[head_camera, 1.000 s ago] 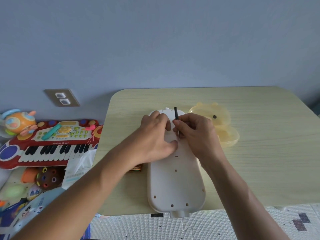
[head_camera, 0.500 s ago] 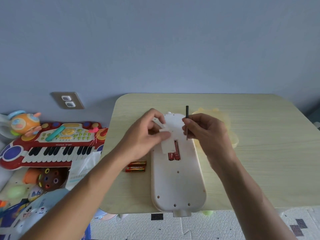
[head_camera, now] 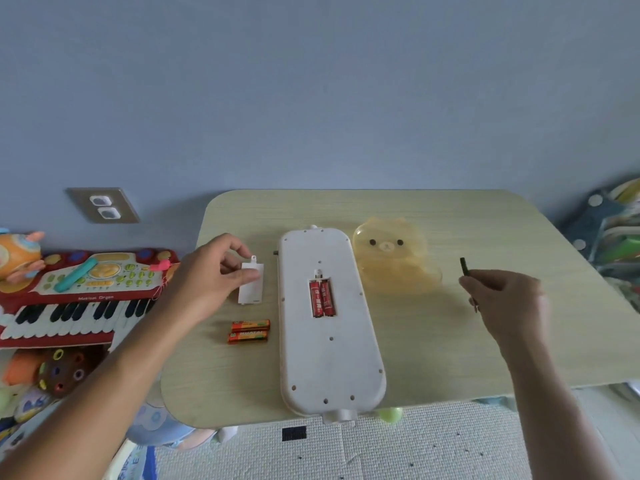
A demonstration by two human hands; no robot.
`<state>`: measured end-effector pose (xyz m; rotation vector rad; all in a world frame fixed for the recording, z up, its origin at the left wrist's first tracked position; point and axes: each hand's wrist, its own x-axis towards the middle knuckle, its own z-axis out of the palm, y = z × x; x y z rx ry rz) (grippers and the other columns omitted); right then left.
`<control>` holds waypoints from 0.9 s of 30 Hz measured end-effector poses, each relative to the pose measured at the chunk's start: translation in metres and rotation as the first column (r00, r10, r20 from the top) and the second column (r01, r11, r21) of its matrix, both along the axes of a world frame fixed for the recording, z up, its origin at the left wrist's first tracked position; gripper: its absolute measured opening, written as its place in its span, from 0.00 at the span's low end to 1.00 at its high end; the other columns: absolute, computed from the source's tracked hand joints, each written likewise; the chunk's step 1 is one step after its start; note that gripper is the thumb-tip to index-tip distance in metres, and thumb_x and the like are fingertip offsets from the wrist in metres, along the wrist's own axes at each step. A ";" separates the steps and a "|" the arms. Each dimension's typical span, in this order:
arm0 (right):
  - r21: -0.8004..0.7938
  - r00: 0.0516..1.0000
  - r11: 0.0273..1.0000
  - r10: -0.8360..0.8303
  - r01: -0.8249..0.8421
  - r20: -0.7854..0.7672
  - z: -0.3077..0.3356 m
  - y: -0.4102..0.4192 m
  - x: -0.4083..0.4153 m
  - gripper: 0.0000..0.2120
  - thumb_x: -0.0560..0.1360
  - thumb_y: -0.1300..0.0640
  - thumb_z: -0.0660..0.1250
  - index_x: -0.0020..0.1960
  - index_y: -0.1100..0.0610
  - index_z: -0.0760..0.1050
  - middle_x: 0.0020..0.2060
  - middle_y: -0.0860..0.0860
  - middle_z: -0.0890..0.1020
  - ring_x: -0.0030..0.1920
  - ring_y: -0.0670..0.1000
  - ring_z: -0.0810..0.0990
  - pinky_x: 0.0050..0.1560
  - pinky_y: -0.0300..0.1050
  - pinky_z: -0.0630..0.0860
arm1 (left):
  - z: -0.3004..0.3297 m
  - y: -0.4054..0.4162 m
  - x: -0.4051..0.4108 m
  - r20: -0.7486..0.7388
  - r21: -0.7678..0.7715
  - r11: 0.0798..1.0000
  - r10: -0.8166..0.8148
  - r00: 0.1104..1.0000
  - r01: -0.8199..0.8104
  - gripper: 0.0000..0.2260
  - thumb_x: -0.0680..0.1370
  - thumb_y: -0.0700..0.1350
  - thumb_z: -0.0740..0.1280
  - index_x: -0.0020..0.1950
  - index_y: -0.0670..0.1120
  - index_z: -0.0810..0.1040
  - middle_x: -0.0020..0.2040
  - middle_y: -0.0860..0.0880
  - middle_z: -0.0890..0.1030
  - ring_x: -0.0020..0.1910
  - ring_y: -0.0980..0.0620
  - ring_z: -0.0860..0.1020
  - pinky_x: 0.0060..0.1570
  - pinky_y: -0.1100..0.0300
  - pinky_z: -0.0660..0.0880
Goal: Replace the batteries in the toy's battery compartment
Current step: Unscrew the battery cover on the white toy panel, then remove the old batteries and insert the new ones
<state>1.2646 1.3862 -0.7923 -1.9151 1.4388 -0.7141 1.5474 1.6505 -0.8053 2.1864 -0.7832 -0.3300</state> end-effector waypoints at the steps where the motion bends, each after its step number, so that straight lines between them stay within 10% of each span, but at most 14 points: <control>1: -0.012 0.998 1.000 -0.004 0.004 -0.059 -0.004 0.001 -0.001 0.08 0.74 0.56 0.74 0.52 0.56 0.87 0.40 0.56 0.88 0.42 0.58 0.84 0.42 0.44 0.74 | -0.001 -0.001 -0.001 0.031 0.013 1.000 0.004 1.000 -0.004 0.09 0.71 0.47 0.78 0.46 0.53 0.79 0.40 0.53 0.83 0.39 0.54 0.81 0.39 0.60 0.73; 13: -0.204 0.973 0.977 0.019 -0.068 -0.232 -0.016 0.012 0.001 0.09 0.73 0.54 0.73 0.52 0.56 0.86 0.43 0.56 0.86 0.46 0.59 0.82 0.47 0.49 0.77 | 0.002 0.002 -0.009 0.155 0.042 0.999 -0.002 0.988 -0.004 0.08 0.73 0.46 0.77 0.49 0.48 0.82 0.44 0.52 0.82 0.43 0.55 0.81 0.42 0.63 0.77; 18: -0.370 0.966 0.893 0.251 -0.257 -0.065 0.007 0.027 0.019 0.13 0.71 0.56 0.77 0.54 0.54 0.84 0.42 0.50 0.83 0.40 0.50 0.82 0.43 0.40 0.75 | 0.025 -0.008 -0.036 0.283 0.028 0.995 -0.098 0.954 0.094 0.06 0.76 0.49 0.72 0.52 0.52 0.80 0.50 0.54 0.76 0.50 0.58 0.76 0.48 0.66 0.71; 22: -0.383 0.705 0.631 0.704 -0.675 -0.086 0.020 0.067 0.053 0.19 0.69 0.52 0.77 0.59 0.53 0.82 0.48 0.47 0.84 0.44 0.44 0.83 0.48 0.36 0.80 | 0.036 -0.024 -0.061 0.201 0.057 0.971 -0.240 0.950 0.233 0.06 0.77 0.50 0.71 0.54 0.55 0.80 0.56 0.56 0.75 0.57 0.58 0.74 0.58 0.61 0.70; 27: -0.339 0.522 0.427 0.808 -0.838 -0.274 0.018 0.082 0.075 0.20 0.68 0.47 0.78 0.58 0.49 0.82 0.45 0.44 0.84 0.46 0.48 0.81 0.43 0.49 0.80 | 0.032 -0.034 -0.072 0.210 0.122 0.967 -0.245 0.947 0.223 0.04 0.78 0.47 0.70 0.53 0.54 0.81 0.57 0.56 0.74 0.64 0.55 0.70 0.56 0.63 0.65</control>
